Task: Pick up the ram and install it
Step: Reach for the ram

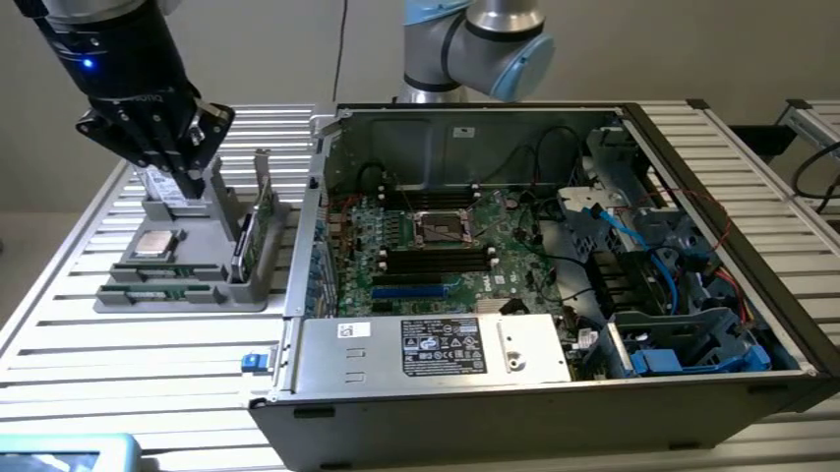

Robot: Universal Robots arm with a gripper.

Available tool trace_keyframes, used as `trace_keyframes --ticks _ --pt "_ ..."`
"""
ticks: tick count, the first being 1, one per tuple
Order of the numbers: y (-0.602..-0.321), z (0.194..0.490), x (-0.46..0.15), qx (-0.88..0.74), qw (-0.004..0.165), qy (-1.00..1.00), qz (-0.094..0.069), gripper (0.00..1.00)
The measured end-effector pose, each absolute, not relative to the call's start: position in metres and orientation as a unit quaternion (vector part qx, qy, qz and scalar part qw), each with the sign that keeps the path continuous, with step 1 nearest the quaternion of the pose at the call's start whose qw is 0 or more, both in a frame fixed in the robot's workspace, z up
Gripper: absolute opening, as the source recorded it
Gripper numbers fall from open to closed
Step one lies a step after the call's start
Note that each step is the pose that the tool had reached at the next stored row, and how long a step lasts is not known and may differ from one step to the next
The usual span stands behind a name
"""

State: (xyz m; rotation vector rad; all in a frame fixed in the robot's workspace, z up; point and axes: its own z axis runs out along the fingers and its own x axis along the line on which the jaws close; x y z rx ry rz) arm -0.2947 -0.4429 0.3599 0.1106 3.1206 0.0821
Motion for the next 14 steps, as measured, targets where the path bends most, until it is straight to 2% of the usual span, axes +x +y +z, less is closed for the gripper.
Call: trace_keyframes --ticks 14 --pt "-0.443 0.351 -0.330 0.035 0.007 0.999 0.026 0.11"
